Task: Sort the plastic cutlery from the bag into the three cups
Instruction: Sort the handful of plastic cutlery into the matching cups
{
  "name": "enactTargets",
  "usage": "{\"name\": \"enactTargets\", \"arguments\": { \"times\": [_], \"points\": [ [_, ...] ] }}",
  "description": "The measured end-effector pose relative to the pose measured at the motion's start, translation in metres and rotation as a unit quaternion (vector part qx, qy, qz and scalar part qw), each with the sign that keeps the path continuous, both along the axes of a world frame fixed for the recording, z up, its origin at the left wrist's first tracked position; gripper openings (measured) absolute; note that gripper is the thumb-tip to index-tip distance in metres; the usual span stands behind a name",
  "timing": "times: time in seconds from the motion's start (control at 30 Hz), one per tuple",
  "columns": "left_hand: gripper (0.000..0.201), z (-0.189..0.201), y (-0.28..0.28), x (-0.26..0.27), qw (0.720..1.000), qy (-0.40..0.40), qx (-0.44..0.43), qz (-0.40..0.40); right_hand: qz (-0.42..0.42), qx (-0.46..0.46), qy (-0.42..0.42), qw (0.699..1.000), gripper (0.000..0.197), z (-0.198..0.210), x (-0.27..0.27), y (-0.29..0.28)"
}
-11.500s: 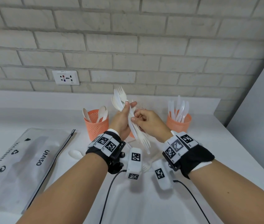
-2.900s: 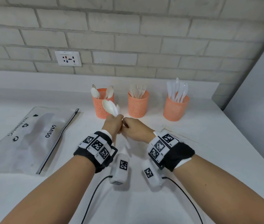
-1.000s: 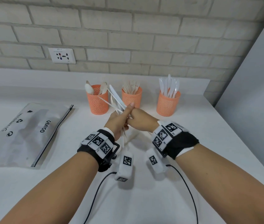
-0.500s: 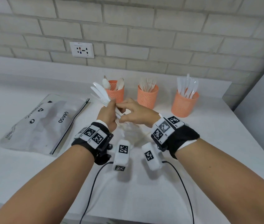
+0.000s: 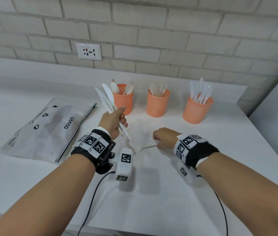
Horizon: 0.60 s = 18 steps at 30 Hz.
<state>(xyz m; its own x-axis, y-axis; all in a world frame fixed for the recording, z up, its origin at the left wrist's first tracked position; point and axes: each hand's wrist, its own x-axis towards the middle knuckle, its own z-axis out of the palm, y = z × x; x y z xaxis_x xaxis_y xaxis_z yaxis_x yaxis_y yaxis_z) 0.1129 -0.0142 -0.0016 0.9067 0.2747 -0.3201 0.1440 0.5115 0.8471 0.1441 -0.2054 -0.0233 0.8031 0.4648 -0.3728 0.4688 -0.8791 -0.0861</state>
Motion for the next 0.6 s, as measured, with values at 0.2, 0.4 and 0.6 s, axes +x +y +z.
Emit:
{"name": "enactTargets", "arguments": {
  "times": [0.2, 0.4, 0.6],
  "points": [
    [0.019, 0.002, -0.008, 0.001, 0.999, -0.021, -0.011, -0.024, -0.044, -0.004, 0.008, 0.999, 0.017, -0.011, -0.007, -0.002],
    [0.019, 0.005, -0.011, -0.001, 0.999, -0.028, 0.002, -0.046, -0.052, 0.032, 0.048, 0.997, 0.009, -0.004, -0.005, -0.003],
    [0.026, 0.002, -0.021, 0.002, 0.999, -0.031, 0.019, -0.031, -0.134, 0.285, 0.083, 0.945, 0.014, 0.029, -0.009, 0.001]
  ]
}}
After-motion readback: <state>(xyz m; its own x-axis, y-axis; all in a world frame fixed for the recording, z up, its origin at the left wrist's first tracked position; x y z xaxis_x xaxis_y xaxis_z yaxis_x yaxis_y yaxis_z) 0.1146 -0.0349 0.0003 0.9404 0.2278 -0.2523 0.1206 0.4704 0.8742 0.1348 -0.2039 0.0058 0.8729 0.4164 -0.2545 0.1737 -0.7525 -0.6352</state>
